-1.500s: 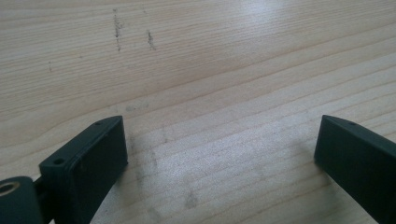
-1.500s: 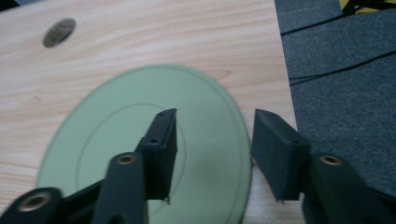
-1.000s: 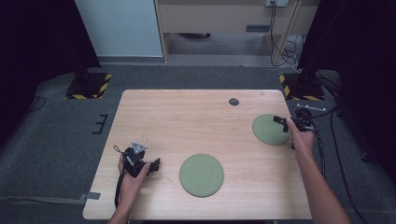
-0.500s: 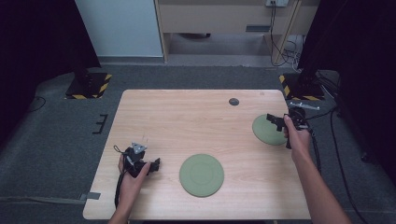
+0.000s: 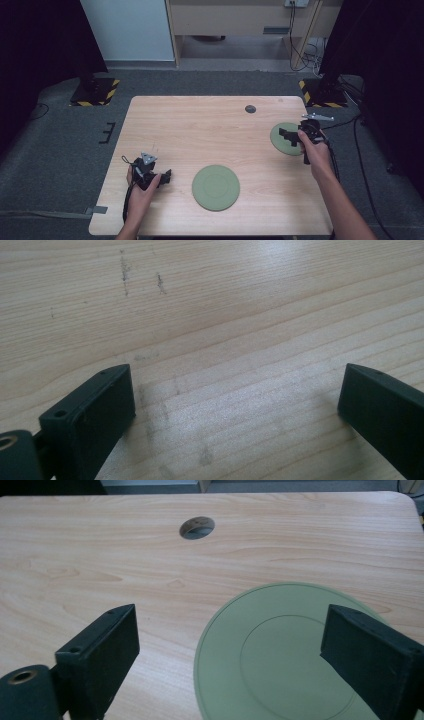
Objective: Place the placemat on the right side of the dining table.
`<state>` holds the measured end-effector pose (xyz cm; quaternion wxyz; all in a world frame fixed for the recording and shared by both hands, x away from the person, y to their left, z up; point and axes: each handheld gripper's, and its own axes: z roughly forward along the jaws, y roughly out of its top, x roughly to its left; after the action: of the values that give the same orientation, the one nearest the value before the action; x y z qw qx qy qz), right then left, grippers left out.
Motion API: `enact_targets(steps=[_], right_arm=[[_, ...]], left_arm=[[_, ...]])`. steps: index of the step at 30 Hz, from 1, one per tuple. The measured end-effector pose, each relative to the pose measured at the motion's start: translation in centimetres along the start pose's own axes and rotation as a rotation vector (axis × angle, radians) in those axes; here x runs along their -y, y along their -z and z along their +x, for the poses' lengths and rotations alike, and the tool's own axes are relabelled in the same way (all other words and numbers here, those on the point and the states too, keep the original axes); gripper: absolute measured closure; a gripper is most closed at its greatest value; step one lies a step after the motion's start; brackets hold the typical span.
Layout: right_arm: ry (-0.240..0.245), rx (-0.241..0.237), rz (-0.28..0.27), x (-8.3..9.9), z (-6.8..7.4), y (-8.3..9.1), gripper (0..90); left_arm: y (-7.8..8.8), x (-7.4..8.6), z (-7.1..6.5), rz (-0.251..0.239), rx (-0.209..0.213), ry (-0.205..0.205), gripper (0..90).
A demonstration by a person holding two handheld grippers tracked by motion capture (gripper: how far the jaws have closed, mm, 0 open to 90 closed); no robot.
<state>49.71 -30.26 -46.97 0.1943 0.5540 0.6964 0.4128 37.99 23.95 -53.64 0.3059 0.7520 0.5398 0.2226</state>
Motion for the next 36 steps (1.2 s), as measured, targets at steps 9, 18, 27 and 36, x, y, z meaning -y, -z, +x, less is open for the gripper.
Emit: enact_targets(steps=[9, 18, 27, 36], right_arm=[[0.083, -0.029, 0.031, 1.0, 1.7, 0.7, 10.3], [0.098, -0.033, 0.043, 1.9, 2.3, 1.0, 10.4], [0.098, -0.014, 0.043, 3.2, 3.3, 1.7, 10.5], [0.136, -0.041, 0.049, 5.2, 4.7, 2.5, 11.4]], left_arm=[[0.0, 0.0, 0.0, 0.000, 0.000, 0.000, 1.2], [0.0, 0.0, 0.0, 0.000, 0.000, 0.000, 1.2], [0.0, 0.0, 0.0, 0.000, 0.000, -0.001, 1.2], [0.0, 0.0, 0.0, 0.000, 0.000, 0.000, 1.2]])
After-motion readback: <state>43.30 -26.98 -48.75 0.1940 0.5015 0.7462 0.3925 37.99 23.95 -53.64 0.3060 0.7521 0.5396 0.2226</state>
